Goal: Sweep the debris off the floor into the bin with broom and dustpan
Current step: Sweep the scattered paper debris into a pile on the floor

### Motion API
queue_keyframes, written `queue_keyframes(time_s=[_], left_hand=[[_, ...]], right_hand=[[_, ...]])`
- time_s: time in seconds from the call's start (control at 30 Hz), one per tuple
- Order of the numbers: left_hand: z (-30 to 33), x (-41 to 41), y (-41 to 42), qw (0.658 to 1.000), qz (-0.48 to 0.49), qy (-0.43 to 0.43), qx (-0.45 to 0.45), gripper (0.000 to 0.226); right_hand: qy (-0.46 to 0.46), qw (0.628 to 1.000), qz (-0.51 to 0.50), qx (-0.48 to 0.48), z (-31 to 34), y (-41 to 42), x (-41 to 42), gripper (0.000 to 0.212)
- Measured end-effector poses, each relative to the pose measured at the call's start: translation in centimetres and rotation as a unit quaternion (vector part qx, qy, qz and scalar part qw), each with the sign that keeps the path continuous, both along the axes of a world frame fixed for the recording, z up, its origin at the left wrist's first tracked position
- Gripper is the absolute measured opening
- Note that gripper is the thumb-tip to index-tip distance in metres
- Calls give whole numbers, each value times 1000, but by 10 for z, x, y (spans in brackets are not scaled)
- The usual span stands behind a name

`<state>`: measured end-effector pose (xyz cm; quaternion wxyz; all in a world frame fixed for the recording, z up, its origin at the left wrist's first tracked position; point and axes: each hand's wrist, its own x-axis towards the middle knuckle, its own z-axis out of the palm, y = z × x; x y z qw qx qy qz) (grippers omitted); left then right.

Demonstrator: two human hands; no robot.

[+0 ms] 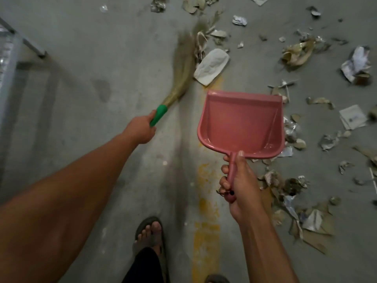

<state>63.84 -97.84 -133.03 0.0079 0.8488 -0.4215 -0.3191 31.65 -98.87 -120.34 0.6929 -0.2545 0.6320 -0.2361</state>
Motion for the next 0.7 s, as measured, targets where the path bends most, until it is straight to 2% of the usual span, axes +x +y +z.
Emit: queue_keyframes(time_s=[0.17, 0.33, 0.43, 0.57, 0.7], left_hand=[[0, -40, -39, 990, -139, -13, 10, 73], [1, -109, -32, 980, -198, 1, 0, 73], [6, -143, -7, 976, -214, 17, -41, 73], [19, -166, 39, 974, -185, 0, -130, 77], [29, -166, 70, 975, -158, -5, -156, 77]], right_hand=[[26, 996, -80, -23, 0, -4, -35, 44], [52, 988, -140, -40, 3, 5, -85, 43], [71, 983, -162, -44, 9, 13, -113, 42], [80, 982, -165, -48, 15, 26, -140, 42], [74, 984, -157, -52, 24, 35, -150, 40]])
